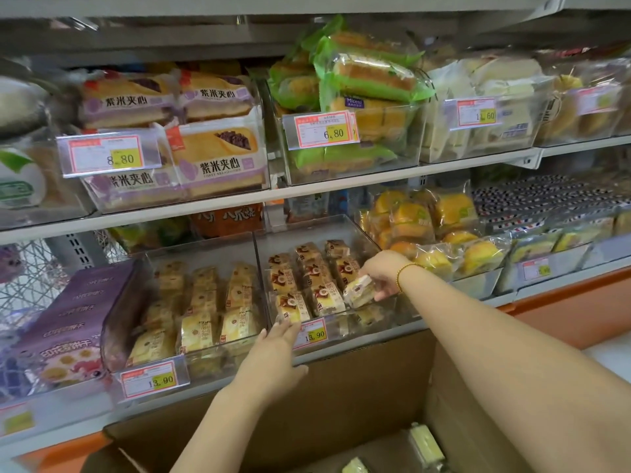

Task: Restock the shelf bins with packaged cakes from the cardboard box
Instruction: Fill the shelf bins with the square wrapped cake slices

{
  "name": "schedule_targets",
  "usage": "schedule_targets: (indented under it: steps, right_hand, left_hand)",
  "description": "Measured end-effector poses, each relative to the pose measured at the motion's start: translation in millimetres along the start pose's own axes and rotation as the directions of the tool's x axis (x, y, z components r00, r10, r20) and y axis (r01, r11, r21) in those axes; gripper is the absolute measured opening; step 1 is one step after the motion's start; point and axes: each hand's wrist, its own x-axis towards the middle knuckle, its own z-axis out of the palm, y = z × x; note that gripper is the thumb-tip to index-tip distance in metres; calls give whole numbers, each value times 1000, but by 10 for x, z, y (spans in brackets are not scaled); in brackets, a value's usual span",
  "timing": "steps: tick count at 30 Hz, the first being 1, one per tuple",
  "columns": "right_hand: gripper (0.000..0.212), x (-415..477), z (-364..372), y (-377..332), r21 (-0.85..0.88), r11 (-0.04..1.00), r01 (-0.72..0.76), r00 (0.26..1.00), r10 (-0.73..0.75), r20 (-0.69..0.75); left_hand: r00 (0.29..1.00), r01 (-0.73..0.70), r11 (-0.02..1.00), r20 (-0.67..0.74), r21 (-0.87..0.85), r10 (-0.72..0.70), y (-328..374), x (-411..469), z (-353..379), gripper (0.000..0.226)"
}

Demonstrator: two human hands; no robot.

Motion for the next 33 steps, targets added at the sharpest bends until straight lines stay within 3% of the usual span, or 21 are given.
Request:
schedule_targets:
  steps: [2, 5, 6, 8, 10, 13, 16, 21, 27, 33]
  right_hand:
    - [33, 77, 2, 25, -52, 996, 70, 997, -70, 16]
    - [27, 61, 11, 34, -492, 858, 146, 961, -240, -134]
    - [27, 35, 4, 23, -568, 797, 205, 940, -322, -113]
    - [30, -55, -38, 14, -603, 689, 402, 887, -457, 70]
    - [35, -196, -113, 7, -632, 570, 525, 833, -494, 247]
    - [33, -162, -178, 39, -776, 350, 524, 771, -582, 258]
    - [22, -36, -104, 153, -824, 238, 514, 705, -664, 249]
    - [14, 84, -10, 220, -787, 250, 564, 635, -741, 219]
    - [23, 44, 85, 132, -743, 360, 564, 735, -628, 254]
    - [16, 21, 69, 174, -699, 453, 553, 789, -555, 263]
  left_hand:
    - [1000, -4, 1000, 11, 0, 4, -18, -7, 9, 78]
    - [1000, -7, 1000, 22, -11, 7, -41, 5, 12, 78]
    - [1000, -11, 1000, 25, -16, 11, -51, 11, 13, 79]
    - [999, -19, 999, 29, -28, 20, -72, 20, 16, 79]
    - [999, -20, 999, 34, -39, 22, -83, 23, 17, 80]
    - [999, -11, 999, 43, -45, 13, -80, 27, 16, 80]
    - [999, 7, 999, 47, -44, -5, -65, 25, 20, 81]
    - [999, 36, 993, 38, -111, -32, -33, 15, 5, 81]
    - [998, 44, 997, 53, -68, -40, -2, 22, 20, 83]
    - [998, 51, 996, 31, -75, -49, 20, -6, 51, 80]
